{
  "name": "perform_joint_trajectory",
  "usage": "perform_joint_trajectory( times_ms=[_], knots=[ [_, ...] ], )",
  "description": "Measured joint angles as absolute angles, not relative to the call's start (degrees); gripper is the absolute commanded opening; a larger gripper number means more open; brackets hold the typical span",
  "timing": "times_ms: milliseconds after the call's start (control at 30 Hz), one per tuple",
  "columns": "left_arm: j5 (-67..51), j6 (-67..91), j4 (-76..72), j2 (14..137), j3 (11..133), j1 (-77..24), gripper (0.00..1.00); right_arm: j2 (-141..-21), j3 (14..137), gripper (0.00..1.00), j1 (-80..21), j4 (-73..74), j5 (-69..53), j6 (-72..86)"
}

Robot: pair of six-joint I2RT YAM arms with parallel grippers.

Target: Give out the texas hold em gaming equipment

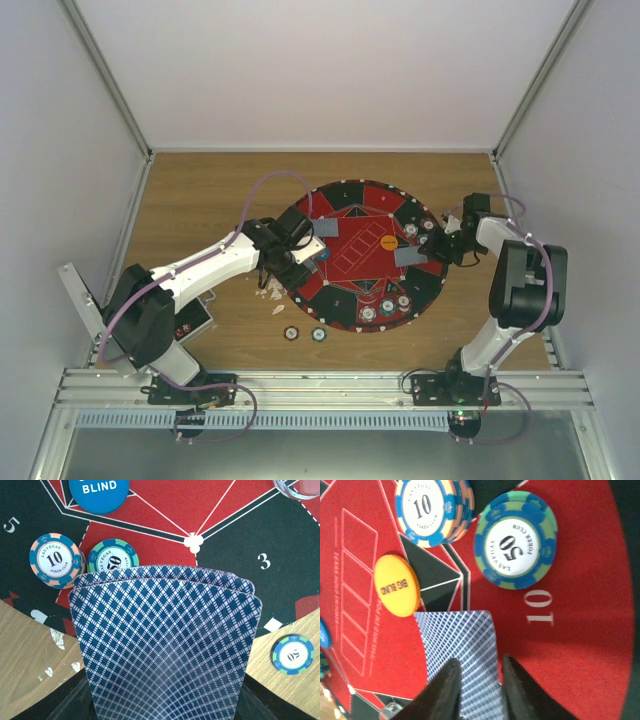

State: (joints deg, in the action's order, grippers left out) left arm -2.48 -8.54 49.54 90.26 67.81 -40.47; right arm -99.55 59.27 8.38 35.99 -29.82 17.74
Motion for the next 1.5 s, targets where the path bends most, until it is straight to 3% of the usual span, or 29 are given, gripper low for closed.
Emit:
perform_joint_trajectory(
  times_ms=[67,200,300,400,533,833,1033,1267,1500],
  knots=[
    [-2.5,-8.5,49.5,90.3,67.8,-40.5,0.58,-99.5,59.4,0.59,8.6,36.4,-28.4,17.5],
    [-2.5,-8.5,49.5,90.3,67.8,-40.5,0.58,-99.1,60.7,0.78,8.9,38.0,-24.6,17.5],
    [-2.5,-8.5,49.5,90.3,67.8,-40.5,0.58,-97.9,63.6,0.89,9.0,39.8,-22.5,16.7],
    [-2.5,-8.6,49.5,90.3,67.8,-40.5,0.58,-96.6,67.5,0.92,8.9,40.1,-25.2,15.7],
    [-2.5,-8.6,49.5,90.3,67.8,-40.5,0.58,-96.9,70.4,0.95,5.9,40.0,-33.8,14.8],
    [-2.5,-8.6,49.5,89.5,67.5,-40.5,0.58,-108.2,79.5,0.95,-17.8,45.1,-49.8,13.2],
    [-2.5,-8.6,49.5,89.0,67.3,-40.5,0.58,-112.5,83.5,0.94,-23.6,49.8,-55.4,10.4],
    [-2.5,-8.5,49.8,88.9,67.2,-40.5,0.58,-115.9,87.6,0.89,-27.3,53.1,-57.1,8.0],
    [-2.5,-8.6,50.1,88.4,67.0,-40.9,0.58,-119.1,90.8,0.72,-29.0,56.1,-57.3,5.9]
  ],
)
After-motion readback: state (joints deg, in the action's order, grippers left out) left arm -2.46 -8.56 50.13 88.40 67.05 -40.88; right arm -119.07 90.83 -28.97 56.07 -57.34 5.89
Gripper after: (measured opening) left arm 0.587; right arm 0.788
